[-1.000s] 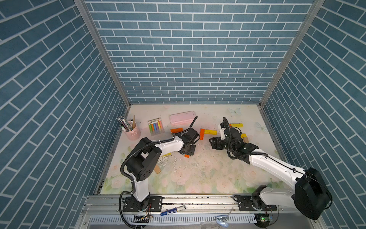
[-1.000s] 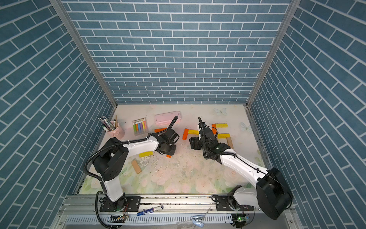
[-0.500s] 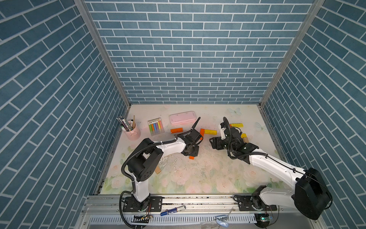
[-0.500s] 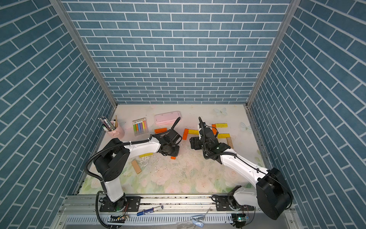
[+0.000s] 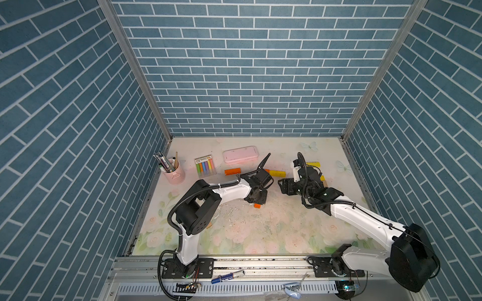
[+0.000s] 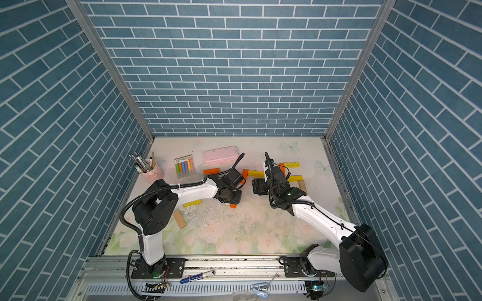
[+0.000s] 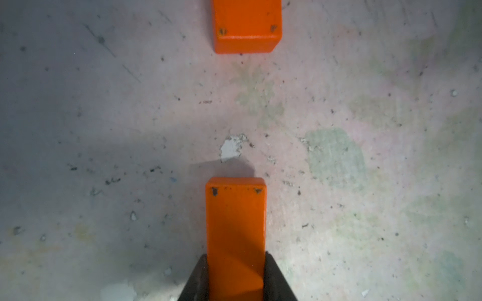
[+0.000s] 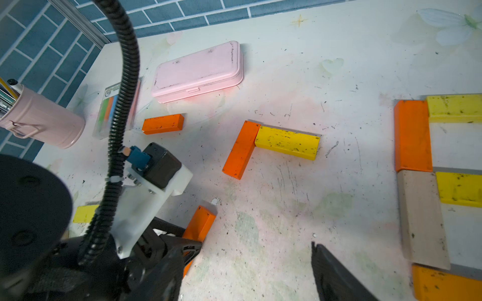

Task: Assemble the number 6 with building blocks
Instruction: Place the building block at the center of the board.

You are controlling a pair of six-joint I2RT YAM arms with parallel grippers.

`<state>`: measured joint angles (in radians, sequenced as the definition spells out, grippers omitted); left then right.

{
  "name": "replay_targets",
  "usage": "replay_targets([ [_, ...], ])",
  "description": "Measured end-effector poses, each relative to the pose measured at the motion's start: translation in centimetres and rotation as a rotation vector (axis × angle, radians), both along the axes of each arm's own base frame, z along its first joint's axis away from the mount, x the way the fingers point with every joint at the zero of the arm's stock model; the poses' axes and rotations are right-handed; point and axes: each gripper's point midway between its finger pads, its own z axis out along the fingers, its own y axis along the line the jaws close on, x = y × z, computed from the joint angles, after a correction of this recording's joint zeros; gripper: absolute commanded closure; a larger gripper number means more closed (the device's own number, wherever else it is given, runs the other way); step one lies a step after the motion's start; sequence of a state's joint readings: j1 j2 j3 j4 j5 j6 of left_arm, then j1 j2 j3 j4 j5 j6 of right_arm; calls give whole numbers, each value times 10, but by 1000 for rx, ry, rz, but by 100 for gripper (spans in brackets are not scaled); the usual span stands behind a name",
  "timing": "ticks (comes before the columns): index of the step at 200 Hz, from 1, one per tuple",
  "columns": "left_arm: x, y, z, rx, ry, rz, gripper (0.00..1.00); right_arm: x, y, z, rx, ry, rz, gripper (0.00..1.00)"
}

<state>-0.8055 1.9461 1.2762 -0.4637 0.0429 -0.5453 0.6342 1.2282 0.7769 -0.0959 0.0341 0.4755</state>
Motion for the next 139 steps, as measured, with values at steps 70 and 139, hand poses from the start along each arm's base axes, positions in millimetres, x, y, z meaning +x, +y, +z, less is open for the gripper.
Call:
replay_targets([
  [70,17,-11,0,29,-16,-5,77,1,-12,12,23,-32,-27,22],
  [139,24,-12,0,50,-29,-3,75,2,-18,10,21,-29,-43,22],
])
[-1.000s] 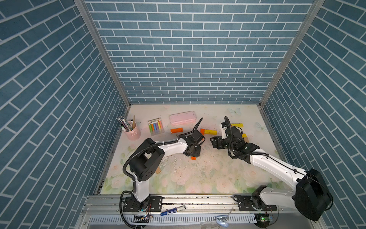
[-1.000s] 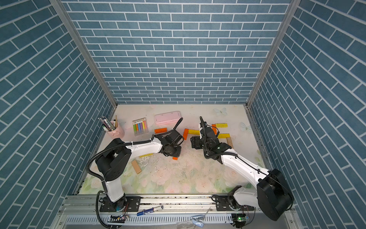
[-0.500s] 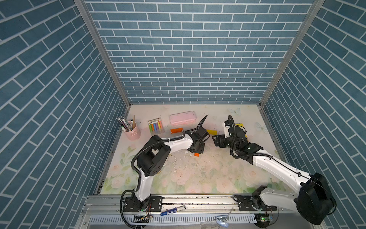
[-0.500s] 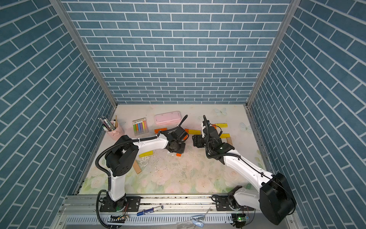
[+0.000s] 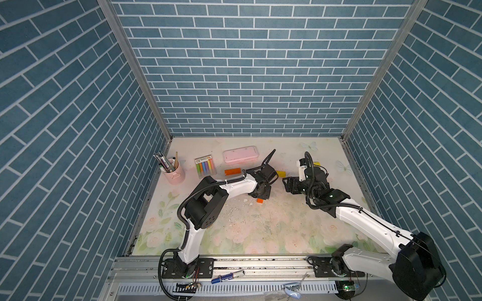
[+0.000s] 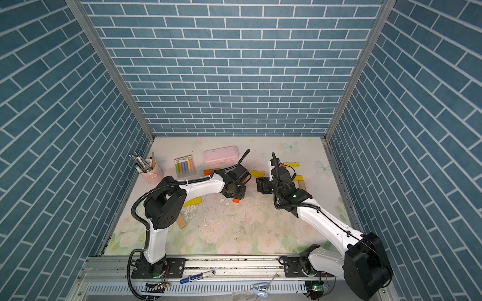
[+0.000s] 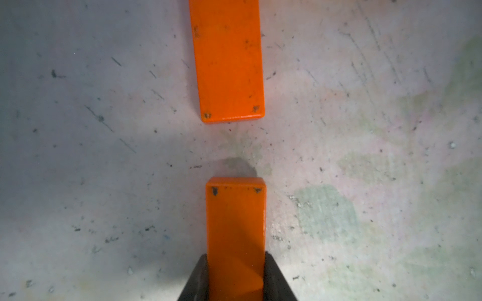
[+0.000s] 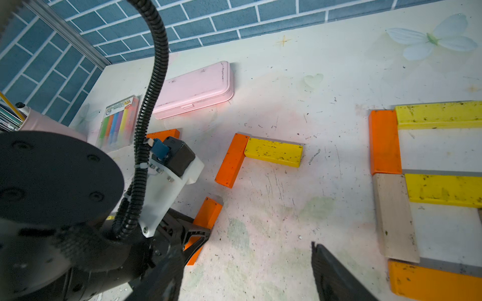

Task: Assemble the number 6 with building blocks
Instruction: Place the building block at the center of the board.

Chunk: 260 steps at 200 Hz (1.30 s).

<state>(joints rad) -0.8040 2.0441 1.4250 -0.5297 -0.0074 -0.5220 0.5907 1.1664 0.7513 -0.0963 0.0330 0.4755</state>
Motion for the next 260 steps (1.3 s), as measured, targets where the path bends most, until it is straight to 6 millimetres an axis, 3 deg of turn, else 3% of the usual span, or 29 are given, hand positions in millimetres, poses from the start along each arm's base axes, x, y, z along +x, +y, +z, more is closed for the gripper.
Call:
replay_targets([
  [117,8,-2,0,8,-2,-1,73,1,-5,-4,-2,10,-10,22],
  [150,8,-2,0,8,-1,1,67,1,-5,-3,0,8,-11,22],
  [179,10,-1,4,-5,-5,18,55,0,-7,-3,-3,14,-13,22],
  [200,10,5,23,-45,-32,42,43,-3,-10,-7,-18,31,-18,21],
  [217,10,15,53,-112,-78,66,36,-4,-13,-9,-34,47,-26,21],
  [240,10,34,93,-211,-150,113,30,-1,-14,-3,-30,58,-51,22],
  [260,9,53,111,-253,-190,142,23,7,-7,-2,-30,81,-67,22],
])
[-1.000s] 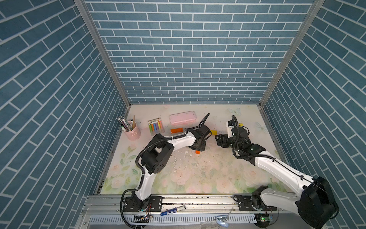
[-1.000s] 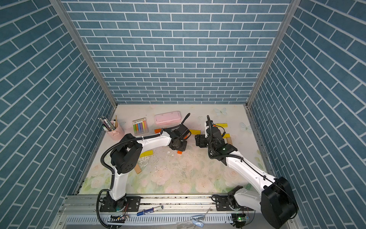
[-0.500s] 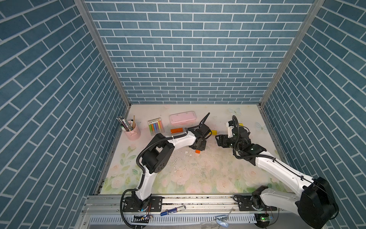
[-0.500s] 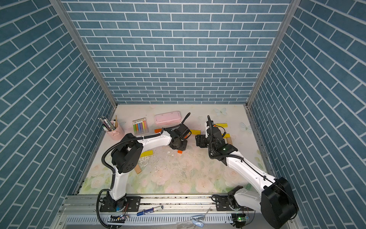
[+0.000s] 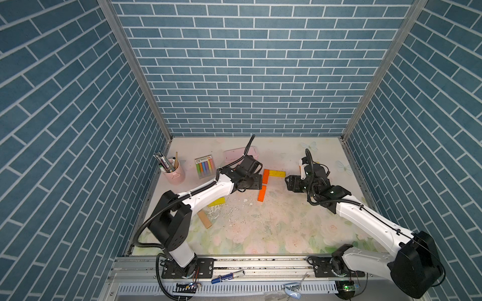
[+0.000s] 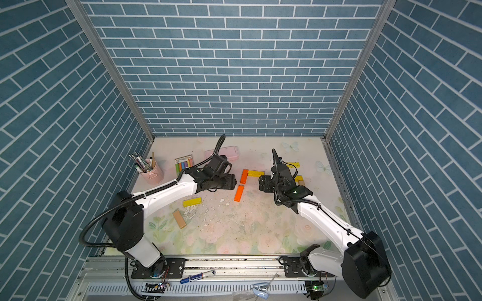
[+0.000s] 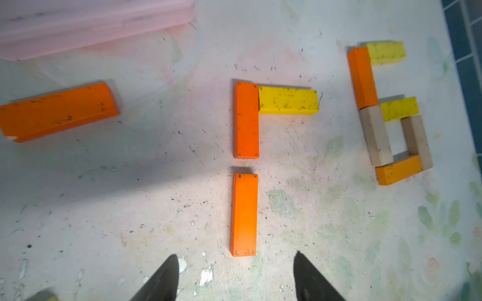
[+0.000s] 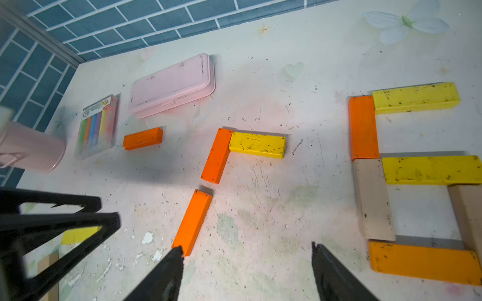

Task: Assemble the number 6 with building blocks
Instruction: Place the building block at the center of the board.

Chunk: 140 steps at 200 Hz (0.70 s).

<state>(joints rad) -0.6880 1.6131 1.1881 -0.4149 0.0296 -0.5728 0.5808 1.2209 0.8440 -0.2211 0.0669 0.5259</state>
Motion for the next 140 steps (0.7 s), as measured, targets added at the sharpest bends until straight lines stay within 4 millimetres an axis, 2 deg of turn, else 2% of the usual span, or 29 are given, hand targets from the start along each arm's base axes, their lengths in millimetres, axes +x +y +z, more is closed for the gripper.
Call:
replay_targets([
  [22,-6,24,-4,-8,-7,31,17,8,14,-12,-22,68,-20,22],
  [50,-22,55,-31,6,35,68,12,10,38,-37,-47,167,-35,23],
  [74,-34,70,-48,15,65,84,7,4,55,-61,-55,251,-61,30],
  [117,-38,80,-40,14,16,88,1,9,90,-86,-91,356,-83,33],
  [140,-36,86,-36,17,-15,102,1,10,97,-94,-112,390,-92,35],
])
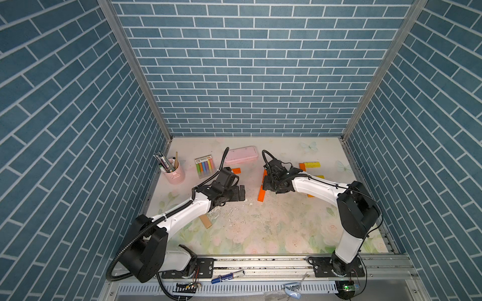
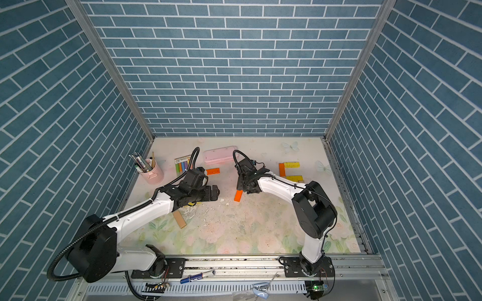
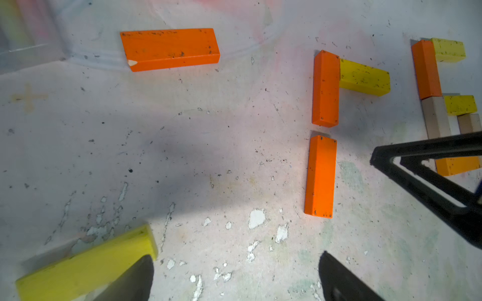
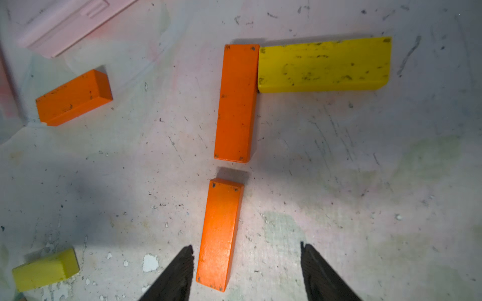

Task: Assemble the number 6 with building blocks
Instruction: Assemble the building block at the center of the board.

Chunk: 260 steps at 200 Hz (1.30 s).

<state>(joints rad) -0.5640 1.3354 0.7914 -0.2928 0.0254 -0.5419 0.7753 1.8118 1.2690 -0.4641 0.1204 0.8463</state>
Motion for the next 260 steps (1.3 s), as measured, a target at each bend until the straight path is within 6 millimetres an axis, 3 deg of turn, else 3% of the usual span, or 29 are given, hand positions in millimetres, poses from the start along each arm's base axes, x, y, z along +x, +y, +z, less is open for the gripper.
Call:
replay_targets([
  [48,-3,13,-7,22,-2,17,1,4,6,-14,-38,58,-20,39],
  [95,-1,22,4,21,-44,37,1,10,16,-20,-40,91,-25,43],
  [126,-4,28,0,31,-41,50,2,7,24,-25,-55,119,-18,44],
  [201,-5,29,-2,28,-44,51,3,-4,30,-32,-85,171,-32,52],
  [260,-8,31,-7,34,-35,50,3,-7,32,-49,-105,219,-35,56],
])
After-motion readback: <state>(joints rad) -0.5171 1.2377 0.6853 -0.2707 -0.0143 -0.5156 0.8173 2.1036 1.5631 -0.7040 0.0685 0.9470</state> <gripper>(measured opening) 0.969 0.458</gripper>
